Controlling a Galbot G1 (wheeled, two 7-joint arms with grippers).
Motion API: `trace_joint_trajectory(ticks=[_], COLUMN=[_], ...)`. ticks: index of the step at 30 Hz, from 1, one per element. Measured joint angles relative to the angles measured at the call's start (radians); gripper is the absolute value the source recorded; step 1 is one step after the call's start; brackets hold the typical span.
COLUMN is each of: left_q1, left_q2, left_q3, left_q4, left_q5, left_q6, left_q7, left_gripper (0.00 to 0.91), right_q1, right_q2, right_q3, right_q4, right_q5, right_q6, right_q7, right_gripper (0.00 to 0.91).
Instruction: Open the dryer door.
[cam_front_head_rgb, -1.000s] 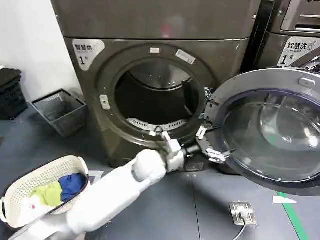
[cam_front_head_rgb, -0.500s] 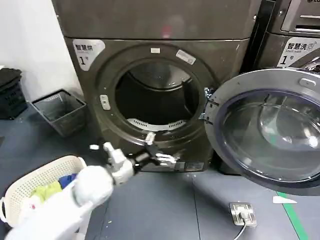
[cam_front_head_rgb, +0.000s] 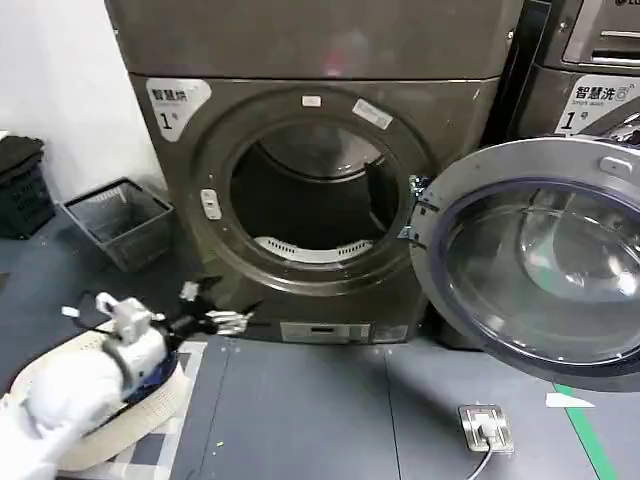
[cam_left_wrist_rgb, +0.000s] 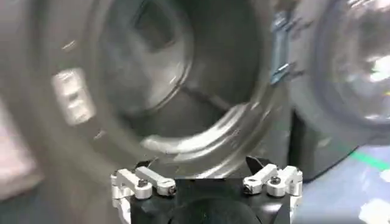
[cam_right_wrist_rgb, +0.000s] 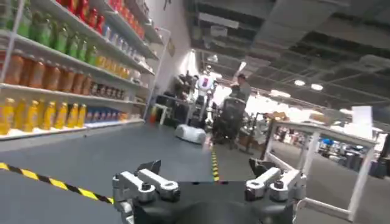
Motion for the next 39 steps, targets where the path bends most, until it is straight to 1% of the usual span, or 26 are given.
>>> trace_joint_trajectory(ticks=[4, 7, 11, 16, 22, 24, 27, 31, 34, 39], left_q1=[0.008, -0.001, -0.005, -0.020, -0.045, -0.042, -0.023, 0.008, 0.019, 0.041], left_q2=[0.033, 0.043, 0.070, 0.122, 0.211, 0.239, 0.277, 0.305, 0.313, 0.331], left_q3=[-0.079, -0.103, -0.120, -0.110, -0.074, -0.067, -0.071, -0.089, -0.090, -0.088], left_q4=[0.007, 0.024, 0.052, 0.095, 0.170, 0.187, 0.209, 0.233, 0.259, 0.281], left_q5=[-0.118, -0.209, -0.273, -0.444, -0.772, -0.892, -1.029, -1.204, -1.323, -1.411], left_q6=[0.139, 0.185, 0.186, 0.186, 0.186, 0.186, 0.185, 0.185, 0.185, 0.185], left_q7=[-0.088, -0.160, -0.237, -0.382, -0.622, -0.687, -0.774, -0.849, -0.884, -0.915], left_gripper=[0.907, 0.907, 0.907, 0.907, 0.907, 0.907, 0.907, 0.907, 0.907, 0.907], right_q1=[0.007, 0.010, 0.010, 0.007, 0.007, 0.007, 0.007, -0.001, -0.003, -0.004], right_q2=[-0.002, -0.002, -0.004, -0.007, 0.000, 0.001, 0.001, 0.006, 0.009, 0.010], right_q3=[-0.020, -0.034, -0.042, -0.049, -0.067, -0.071, -0.073, -0.079, -0.083, -0.082], right_q4=[0.004, 0.007, 0.017, 0.028, 0.026, 0.025, 0.022, 0.020, 0.019, 0.019], right_q5=[0.010, 0.020, 0.042, 0.050, 0.048, 0.048, 0.048, 0.049, 0.050, 0.062], right_q6=[0.000, -0.001, -0.011, -0.012, -0.009, -0.008, -0.007, -0.004, 0.000, 0.013], right_q7=[-0.002, -0.004, -0.007, -0.011, -0.013, -0.013, -0.013, -0.013, -0.012, -0.012], right_gripper=[0.907, 0.907, 0.907, 0.907, 0.907, 0.907, 0.907, 0.907, 0.907, 0.907])
